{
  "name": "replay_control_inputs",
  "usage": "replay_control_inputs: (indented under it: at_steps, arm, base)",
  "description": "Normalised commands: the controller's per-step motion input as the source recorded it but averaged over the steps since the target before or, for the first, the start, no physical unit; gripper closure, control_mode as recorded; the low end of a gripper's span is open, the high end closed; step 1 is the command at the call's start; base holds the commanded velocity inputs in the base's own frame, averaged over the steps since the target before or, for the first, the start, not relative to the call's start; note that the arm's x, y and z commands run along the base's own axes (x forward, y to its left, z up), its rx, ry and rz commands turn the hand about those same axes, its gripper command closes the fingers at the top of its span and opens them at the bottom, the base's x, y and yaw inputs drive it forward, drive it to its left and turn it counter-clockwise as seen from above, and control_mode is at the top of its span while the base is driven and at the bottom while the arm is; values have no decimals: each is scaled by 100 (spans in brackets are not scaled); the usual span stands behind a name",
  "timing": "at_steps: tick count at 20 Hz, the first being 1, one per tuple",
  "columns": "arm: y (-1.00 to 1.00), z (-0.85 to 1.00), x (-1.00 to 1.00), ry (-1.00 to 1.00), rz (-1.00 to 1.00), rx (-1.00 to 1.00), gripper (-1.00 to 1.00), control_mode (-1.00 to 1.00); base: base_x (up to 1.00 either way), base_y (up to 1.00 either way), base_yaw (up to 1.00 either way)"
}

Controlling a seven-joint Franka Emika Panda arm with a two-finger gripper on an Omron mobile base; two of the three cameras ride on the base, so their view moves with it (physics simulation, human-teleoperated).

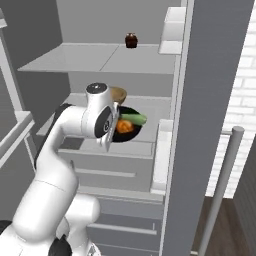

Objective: Pick the chicken drumstick and corn from their plates and place them in the bowl. Then put the bowl in the fridge.

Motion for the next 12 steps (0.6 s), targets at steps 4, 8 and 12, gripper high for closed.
replay_control_inputs:
  at_steps: [4,8,12]
  arm:
    - [-1,-56,73,0,1,0,100,-100]
    - [0,-24,52,-4,0,0,100,-100]
    - [0,-7,43,-4,0,3,100,-100]
  base:
    - [0,0,0]
    - [0,0,0]
    - [0,0,0]
